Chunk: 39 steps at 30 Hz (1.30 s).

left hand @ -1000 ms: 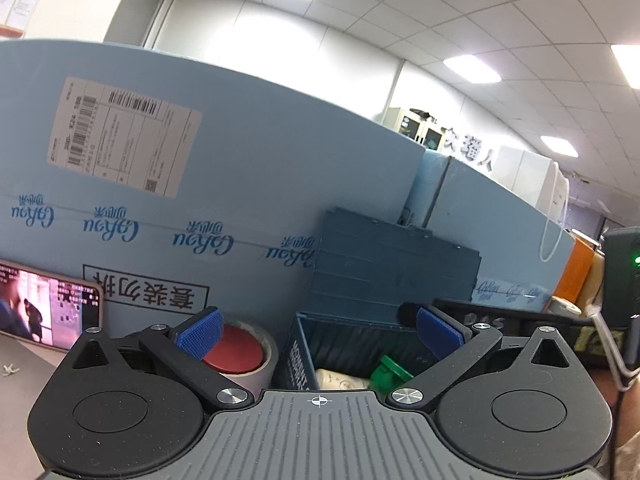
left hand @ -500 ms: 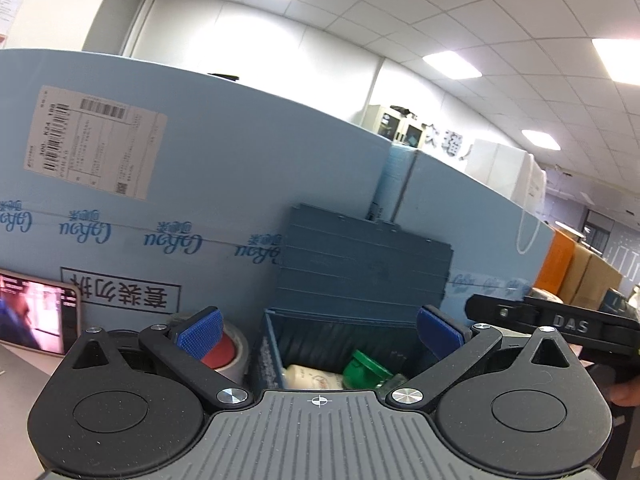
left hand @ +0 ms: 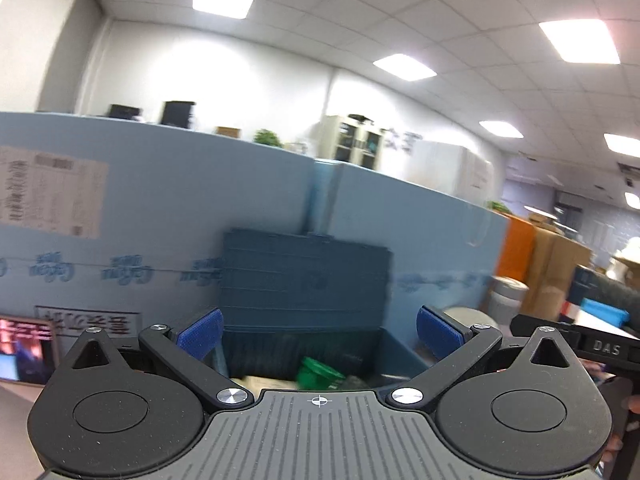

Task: Organize rigid objects
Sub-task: 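Move the left tool down toward the orange-and-gold pen on the mat, then close the left tool on the orange-and-gold pen and lift it upright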

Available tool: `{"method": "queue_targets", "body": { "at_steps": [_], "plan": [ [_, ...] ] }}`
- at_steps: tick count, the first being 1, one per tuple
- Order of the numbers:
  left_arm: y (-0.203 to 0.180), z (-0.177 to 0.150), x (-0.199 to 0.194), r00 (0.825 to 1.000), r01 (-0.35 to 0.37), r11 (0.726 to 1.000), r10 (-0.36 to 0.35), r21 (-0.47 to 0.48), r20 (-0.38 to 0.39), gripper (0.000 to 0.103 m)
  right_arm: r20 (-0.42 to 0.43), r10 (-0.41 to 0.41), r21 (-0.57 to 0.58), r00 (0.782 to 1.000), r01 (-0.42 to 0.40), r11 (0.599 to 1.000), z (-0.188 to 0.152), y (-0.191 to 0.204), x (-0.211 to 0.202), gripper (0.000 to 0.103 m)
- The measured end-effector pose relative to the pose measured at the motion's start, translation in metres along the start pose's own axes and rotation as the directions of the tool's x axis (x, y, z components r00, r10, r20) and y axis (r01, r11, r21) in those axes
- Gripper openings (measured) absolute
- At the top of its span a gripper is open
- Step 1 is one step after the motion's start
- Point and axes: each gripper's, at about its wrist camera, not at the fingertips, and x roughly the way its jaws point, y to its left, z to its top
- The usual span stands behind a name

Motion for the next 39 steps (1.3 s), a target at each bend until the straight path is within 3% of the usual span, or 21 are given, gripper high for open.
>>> {"method": "queue_targets", "body": {
  "at_steps": [4,6,9,13,16,21,26,32,35,39],
  "plan": [
    [-0.01,-0.002,-0.003,0.988,0.149,0.989,-0.15,-0.017,-0.031,0.103,0.0,-0.012,0.05,1.0,0.012,0.999,-0.01,-0.027,-0.013,0.103],
    [-0.017,-0.006,-0.003,0.981,0.188,0.981,-0.19,-0.035,-0.042,0.103,-0.012,-0.009,0.08,1.0,0.01,0.997,-0.016,-0.041,-0.018,0.103],
    [-0.034,-0.019,0.005,0.98,0.179,0.982,-0.184,-0.059,-0.079,0.103,-0.03,0.007,0.118,1.0,-0.003,0.993,-0.025,-0.06,-0.022,0.103],
    [-0.058,-0.041,0.022,0.967,0.186,0.982,-0.19,-0.038,-0.171,0.103,-0.046,-0.009,0.183,0.999,0.017,0.983,-0.033,-0.076,-0.017,0.103],
    [-0.064,-0.053,0.034,0.957,0.18,0.983,-0.184,-0.039,-0.224,0.103,-0.048,0.03,0.215,0.998,-0.019,0.976,-0.039,-0.082,-0.012,0.103],
    [-0.071,-0.07,0.044,0.945,0.166,0.986,-0.168,-0.032,-0.279,0.103,0.034,0.03,0.282,0.999,-0.038,0.959,-0.053,-0.093,-0.009,0.103],
    [-0.089,-0.091,0.052,0.938,0.16,0.984,-0.127,0.077,-0.324,0.103,-0.002,0.062,0.331,0.998,-0.058,0.942,-0.062,-0.106,0.0,0.103],
    [-0.12,-0.115,0.065,0.902,0.239,0.95,-0.141,0.199,-0.409,0.101,-0.03,0.077,0.383,0.997,-0.059,0.922,-0.07,-0.116,0.003,0.103],
    [-0.133,-0.129,0.066,0.896,0.251,0.923,-0.108,0.292,-0.431,0.096,-0.034,0.083,0.4,0.996,-0.062,0.914,-0.072,-0.12,0.003,0.103],
    [-0.138,-0.138,0.067,0.893,0.249,0.897,-0.068,0.364,-0.445,0.079,-0.05,0.097,0.408,0.994,-0.068,0.91,-0.074,-0.121,0.004,0.103]
  ]
}}
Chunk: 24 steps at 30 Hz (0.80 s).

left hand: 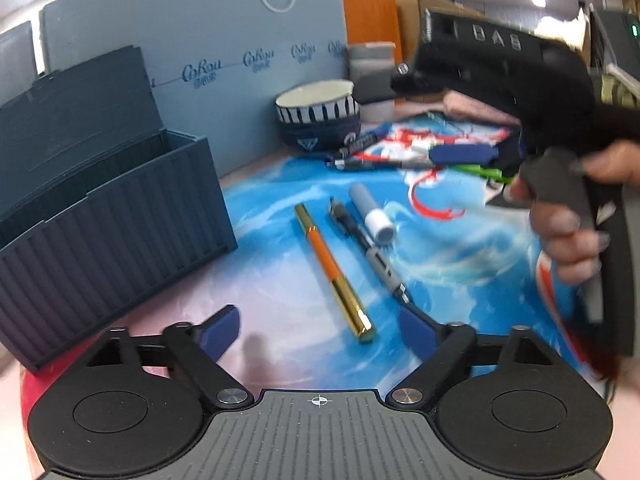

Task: Organize rigid objects
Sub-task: 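Close the left tool on the orange-and-gold pen and lift it upright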

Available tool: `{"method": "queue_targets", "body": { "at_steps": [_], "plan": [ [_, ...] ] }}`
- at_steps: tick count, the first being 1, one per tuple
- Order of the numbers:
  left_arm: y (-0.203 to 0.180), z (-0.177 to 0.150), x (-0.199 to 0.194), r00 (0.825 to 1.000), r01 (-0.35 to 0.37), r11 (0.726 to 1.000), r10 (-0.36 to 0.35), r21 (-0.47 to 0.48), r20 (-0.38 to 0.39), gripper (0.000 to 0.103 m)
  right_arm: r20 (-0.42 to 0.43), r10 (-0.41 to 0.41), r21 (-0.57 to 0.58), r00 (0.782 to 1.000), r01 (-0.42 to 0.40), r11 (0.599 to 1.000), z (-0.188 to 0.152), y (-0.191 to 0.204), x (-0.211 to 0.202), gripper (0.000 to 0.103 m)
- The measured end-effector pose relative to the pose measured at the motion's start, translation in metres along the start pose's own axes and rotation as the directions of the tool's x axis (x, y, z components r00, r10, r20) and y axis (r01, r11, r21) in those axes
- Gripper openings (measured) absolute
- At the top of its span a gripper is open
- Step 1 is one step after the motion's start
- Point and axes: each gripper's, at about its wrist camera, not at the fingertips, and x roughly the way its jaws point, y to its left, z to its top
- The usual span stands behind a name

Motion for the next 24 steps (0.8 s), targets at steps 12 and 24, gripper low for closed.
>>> {"method": "queue_targets", "body": {
  "at_steps": [12,24],
  "plan": [
    [0.023,-0.008,-0.01,0.996,0.095,0.992,-0.094,-0.086,0.011,0.01,-0.018,0.01,-0.006,1.0,-0.01,1.0,-0.003,0.001,0.001,0.103],
    [0.032,0.0,-0.007,1.0,0.014,0.995,-0.014,-0.095,0.001,0.05,-0.036,0.008,-0.018,0.999,-0.009,1.0,-0.005,0.002,0.004,0.103]
  ]
}}
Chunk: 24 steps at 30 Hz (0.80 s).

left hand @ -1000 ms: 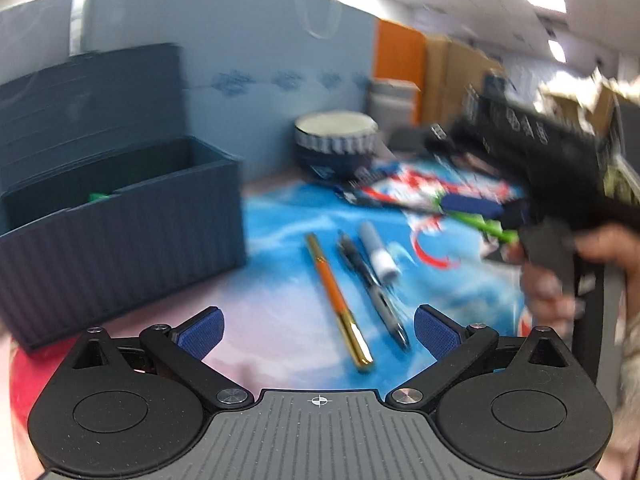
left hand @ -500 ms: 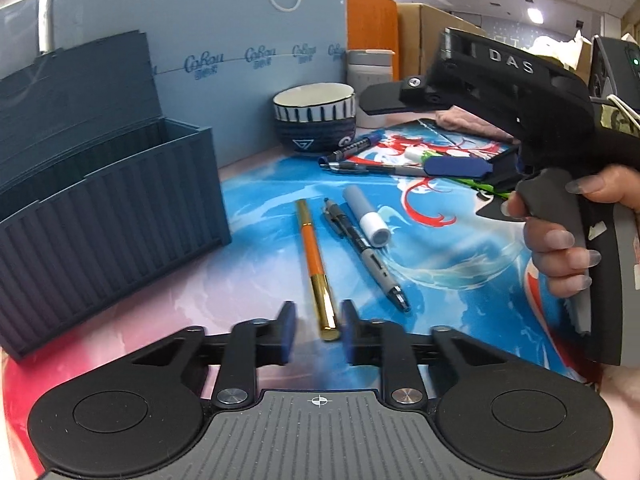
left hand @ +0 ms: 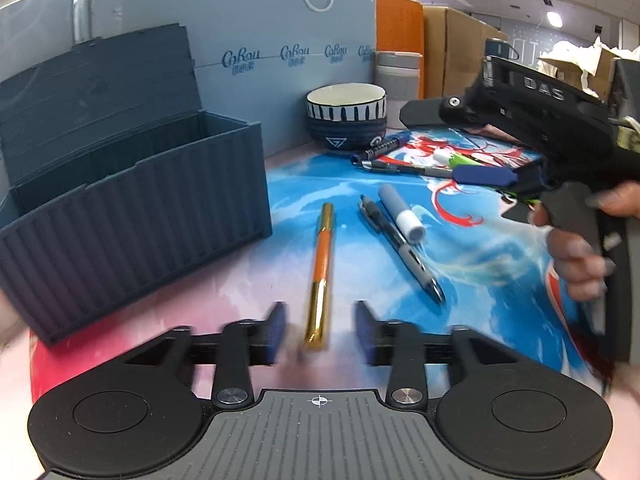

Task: Organize rigid objects
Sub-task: 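Close the left tool on the orange-and-gold pen and lift it upright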

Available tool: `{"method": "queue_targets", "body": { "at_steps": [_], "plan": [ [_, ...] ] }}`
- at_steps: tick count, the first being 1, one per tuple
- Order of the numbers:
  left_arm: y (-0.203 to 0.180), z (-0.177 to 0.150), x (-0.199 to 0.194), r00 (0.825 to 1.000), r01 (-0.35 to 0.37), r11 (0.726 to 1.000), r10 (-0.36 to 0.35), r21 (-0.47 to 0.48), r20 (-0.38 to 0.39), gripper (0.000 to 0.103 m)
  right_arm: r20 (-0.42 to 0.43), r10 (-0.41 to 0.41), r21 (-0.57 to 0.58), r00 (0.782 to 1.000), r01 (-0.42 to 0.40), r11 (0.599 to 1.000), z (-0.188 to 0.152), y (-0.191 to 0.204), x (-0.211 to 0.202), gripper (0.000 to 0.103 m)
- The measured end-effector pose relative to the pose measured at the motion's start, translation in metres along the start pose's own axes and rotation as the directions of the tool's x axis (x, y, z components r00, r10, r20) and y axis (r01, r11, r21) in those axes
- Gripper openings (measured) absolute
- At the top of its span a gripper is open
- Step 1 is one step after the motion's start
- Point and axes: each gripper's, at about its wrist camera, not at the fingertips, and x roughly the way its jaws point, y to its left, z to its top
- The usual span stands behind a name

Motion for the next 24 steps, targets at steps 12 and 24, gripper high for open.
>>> {"method": "queue_targets", "body": {
  "at_steps": [12,24],
  "plan": [
    [0.005,0.045,0.062,0.998,0.003,0.999,-0.006,-0.048,-0.065,0.052,-0.01,0.004,0.007,1.0,-0.003,1.0,-0.001,-0.001,0.002,0.103],
    [0.002,0.048,0.07,0.999,-0.009,0.999,0.008,-0.04,-0.035,0.01,-0.008,0.008,0.014,1.0,-0.008,1.0,-0.002,-0.002,0.002,0.103]
  ]
}}
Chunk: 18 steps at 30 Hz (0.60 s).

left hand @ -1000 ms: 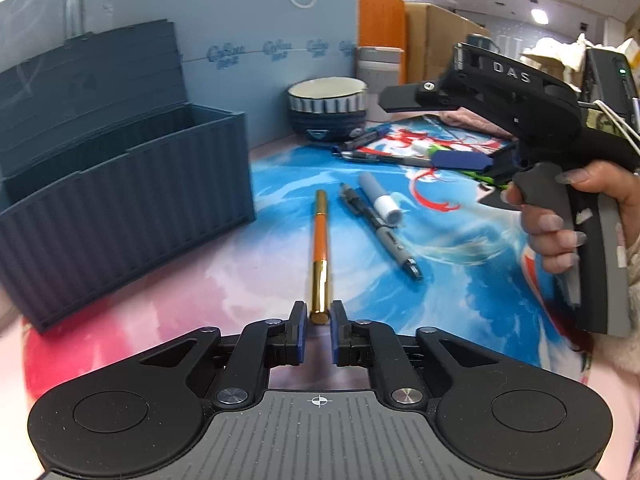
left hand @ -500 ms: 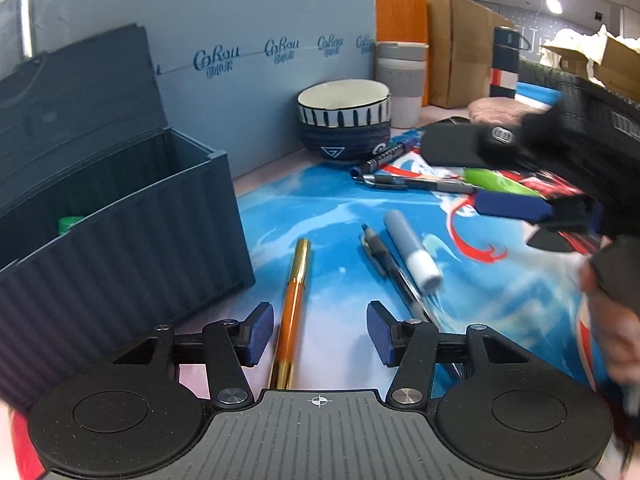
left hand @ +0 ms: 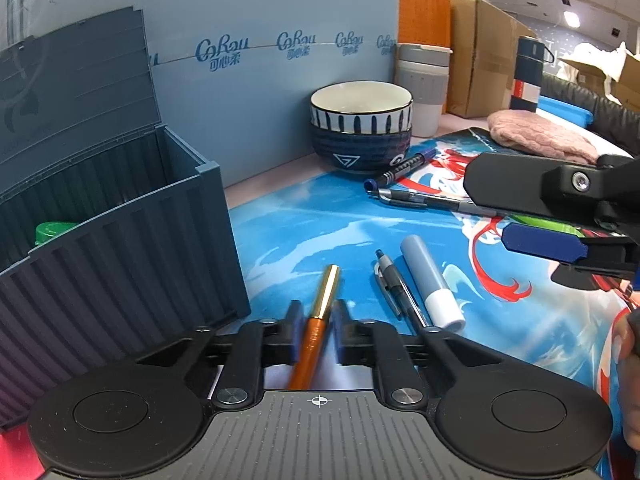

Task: Organize rigid objects
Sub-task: 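Close the left tool on the orange-and-gold pen and lift it upright, then grasp the pen's gold end with the right tool while the left tool opens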

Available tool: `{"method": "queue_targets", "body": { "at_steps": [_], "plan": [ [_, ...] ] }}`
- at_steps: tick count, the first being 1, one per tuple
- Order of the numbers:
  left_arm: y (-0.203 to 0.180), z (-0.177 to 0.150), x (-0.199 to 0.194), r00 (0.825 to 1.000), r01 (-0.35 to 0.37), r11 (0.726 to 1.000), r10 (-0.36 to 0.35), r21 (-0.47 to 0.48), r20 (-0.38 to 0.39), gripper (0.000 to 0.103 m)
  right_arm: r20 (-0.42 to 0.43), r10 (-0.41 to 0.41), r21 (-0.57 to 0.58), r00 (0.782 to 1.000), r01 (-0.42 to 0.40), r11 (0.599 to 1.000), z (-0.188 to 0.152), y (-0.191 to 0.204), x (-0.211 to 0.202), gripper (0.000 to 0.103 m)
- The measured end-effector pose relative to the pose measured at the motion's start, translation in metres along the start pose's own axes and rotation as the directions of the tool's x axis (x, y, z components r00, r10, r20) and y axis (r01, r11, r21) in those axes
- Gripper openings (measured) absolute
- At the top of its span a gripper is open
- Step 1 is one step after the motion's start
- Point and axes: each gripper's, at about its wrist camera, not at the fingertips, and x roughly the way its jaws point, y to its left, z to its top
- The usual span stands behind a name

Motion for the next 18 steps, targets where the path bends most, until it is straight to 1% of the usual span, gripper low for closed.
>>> {"method": "queue_targets", "body": {
  "at_steps": [6,9,12,14,18],
  "plan": [
    [0.007,-0.009,-0.014,0.999,0.033,0.999,-0.032,-0.024,0.034,0.009,-0.002,0.005,0.0,1.0,-0.005,1.0,-0.001,0.0,0.001,0.103],
    [0.009,-0.016,-0.031,0.996,0.048,0.999,-0.046,-0.021,0.076,0.009,-0.012,0.027,0.001,1.0,-0.027,1.0,-0.001,0.001,0.002,0.103],
    [0.013,-0.026,-0.053,0.989,0.052,0.999,-0.05,-0.009,0.138,0.009,-0.024,0.054,-0.01,0.998,-0.055,0.998,-0.002,0.008,0.002,0.103],
    [0.015,-0.035,-0.069,0.983,0.035,0.999,-0.035,0.003,0.181,0.009,-0.043,0.088,-0.014,0.995,-0.089,0.996,-0.004,0.016,0.002,0.103],
    [0.023,-0.051,-0.096,0.968,0.003,1.0,-0.006,0.011,0.25,0.009,-0.105,0.171,-0.001,0.98,-0.172,0.985,-0.008,0.035,0.007,0.103]
  ]
}}
